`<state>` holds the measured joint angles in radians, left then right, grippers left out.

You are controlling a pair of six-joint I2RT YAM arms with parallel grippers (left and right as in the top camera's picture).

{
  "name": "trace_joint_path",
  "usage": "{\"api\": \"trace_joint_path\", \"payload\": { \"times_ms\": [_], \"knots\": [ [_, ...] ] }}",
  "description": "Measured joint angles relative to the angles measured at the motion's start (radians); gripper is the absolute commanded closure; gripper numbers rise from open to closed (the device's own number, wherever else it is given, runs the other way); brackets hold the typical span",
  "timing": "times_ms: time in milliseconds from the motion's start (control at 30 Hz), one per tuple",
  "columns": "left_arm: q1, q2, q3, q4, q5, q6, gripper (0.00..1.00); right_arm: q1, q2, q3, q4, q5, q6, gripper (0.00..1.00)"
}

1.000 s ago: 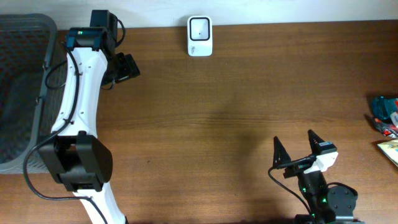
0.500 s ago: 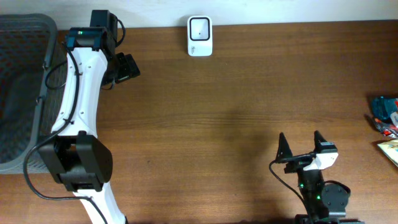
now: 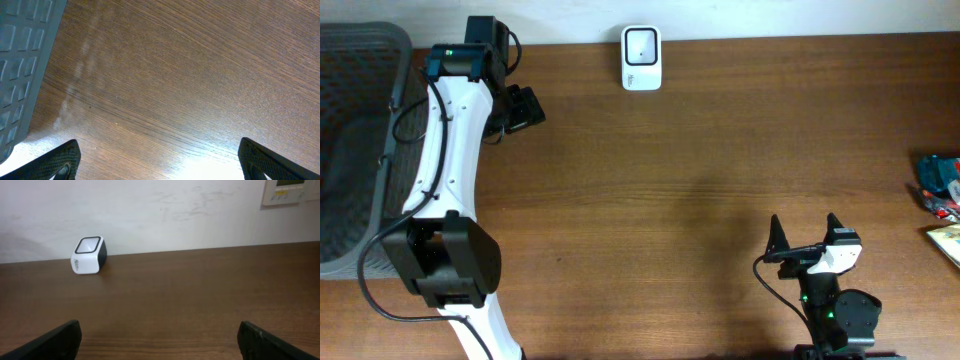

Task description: Scan the item barcode

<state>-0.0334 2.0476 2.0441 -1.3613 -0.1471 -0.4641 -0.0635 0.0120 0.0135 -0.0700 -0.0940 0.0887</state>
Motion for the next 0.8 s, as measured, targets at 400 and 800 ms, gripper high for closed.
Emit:
{"api": "trace_joint_path", "payload": {
  "times_ms": [400,800],
  "knots": [
    [0.0,0.0,0.0,0.0,0.0,0.0,0.01,0.0,0.0,0.0,-0.005,0.047,-0.092,0.01],
    [0.0,0.0,0.0,0.0,0.0,0.0,0.01,0.0,0.0,0.0,-0.005,0.053,-0.096,0.01]
  ]
}}
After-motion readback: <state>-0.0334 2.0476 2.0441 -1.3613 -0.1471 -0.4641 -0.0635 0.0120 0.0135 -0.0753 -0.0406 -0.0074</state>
